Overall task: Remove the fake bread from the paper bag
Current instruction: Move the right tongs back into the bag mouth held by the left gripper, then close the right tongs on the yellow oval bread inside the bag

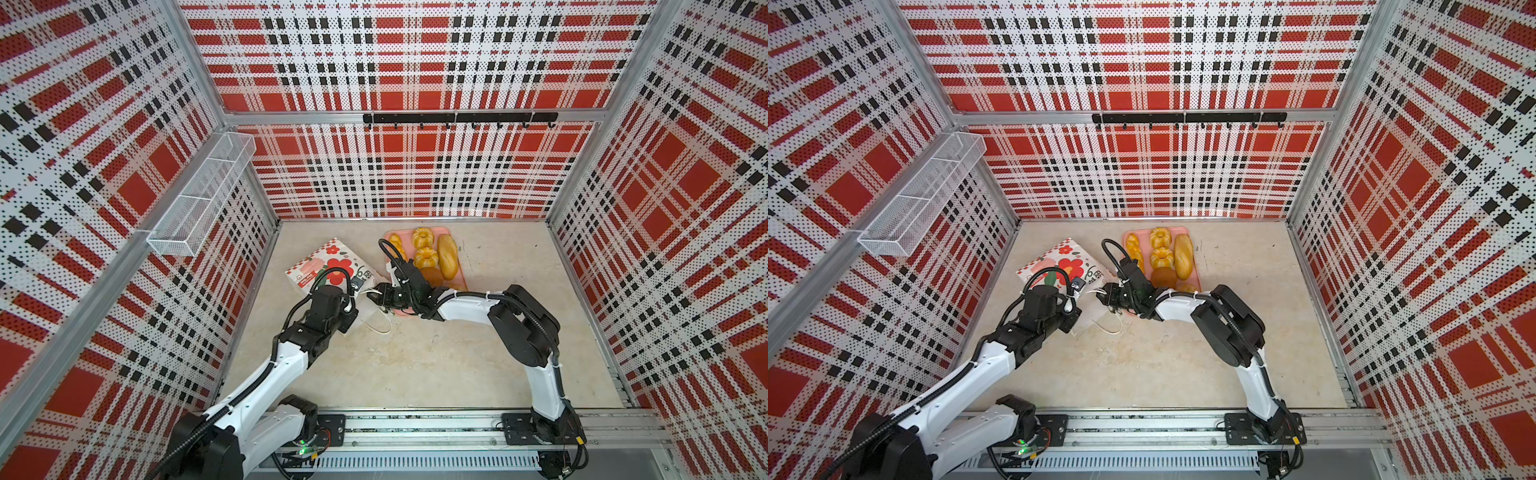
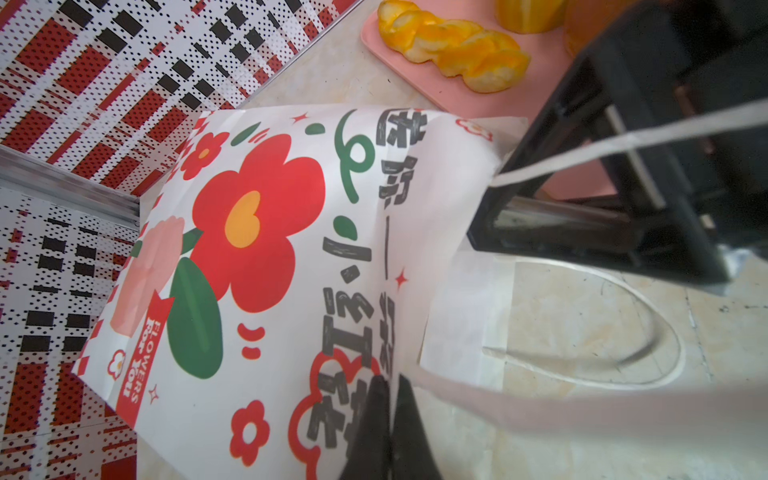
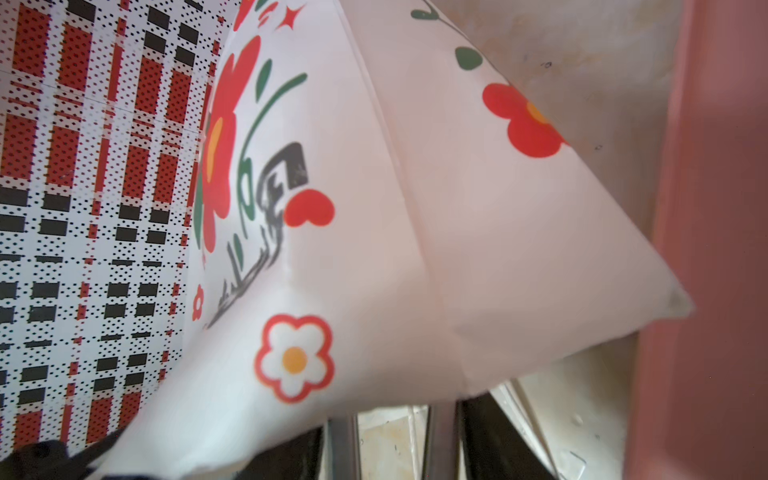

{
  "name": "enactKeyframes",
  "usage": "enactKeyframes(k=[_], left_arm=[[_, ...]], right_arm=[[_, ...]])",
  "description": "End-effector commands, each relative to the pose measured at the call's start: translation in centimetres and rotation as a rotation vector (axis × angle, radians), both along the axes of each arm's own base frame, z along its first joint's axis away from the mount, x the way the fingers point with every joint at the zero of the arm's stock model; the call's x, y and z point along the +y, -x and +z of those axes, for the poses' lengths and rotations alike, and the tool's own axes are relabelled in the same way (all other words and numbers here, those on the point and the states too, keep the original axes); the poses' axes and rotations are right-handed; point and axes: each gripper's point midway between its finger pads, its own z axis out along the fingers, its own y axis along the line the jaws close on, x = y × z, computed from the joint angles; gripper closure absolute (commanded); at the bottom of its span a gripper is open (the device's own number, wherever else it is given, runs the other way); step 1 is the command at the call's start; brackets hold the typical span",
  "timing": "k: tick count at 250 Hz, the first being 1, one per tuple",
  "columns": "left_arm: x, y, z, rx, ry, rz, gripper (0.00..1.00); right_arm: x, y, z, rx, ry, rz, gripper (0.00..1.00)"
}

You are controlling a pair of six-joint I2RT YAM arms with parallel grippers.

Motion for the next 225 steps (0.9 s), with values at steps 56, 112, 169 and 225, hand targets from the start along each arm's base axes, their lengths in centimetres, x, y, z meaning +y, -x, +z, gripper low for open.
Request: enactKeyframes(k=[56, 112, 169, 225], left_arm=[[-0.8, -0.8, 1.5, -0.040, 0.031, -0.017, 1.00], [-1.0, -1.2, 1.4, -0.041, 0.029, -0.022, 1.00], [-0.9, -1.7, 1.4, -0.051, 0.044, -0.004, 1.00], [-0.4, -2.1, 0.9, -0.050, 0.091, 0.045, 1.00]], right_arm=[[2.7, -2.2, 1.4, -0.093, -0.072, 0.017, 0.48], [3.9, -3.2, 1.6, -0.104, -0.088, 0.050, 0.52], [4.1, -2.8, 1.9, -0.094, -0.087, 0.079, 0.82], [2.5, 0.5, 2.7, -0.057, -0.080, 0.068, 0.95]])
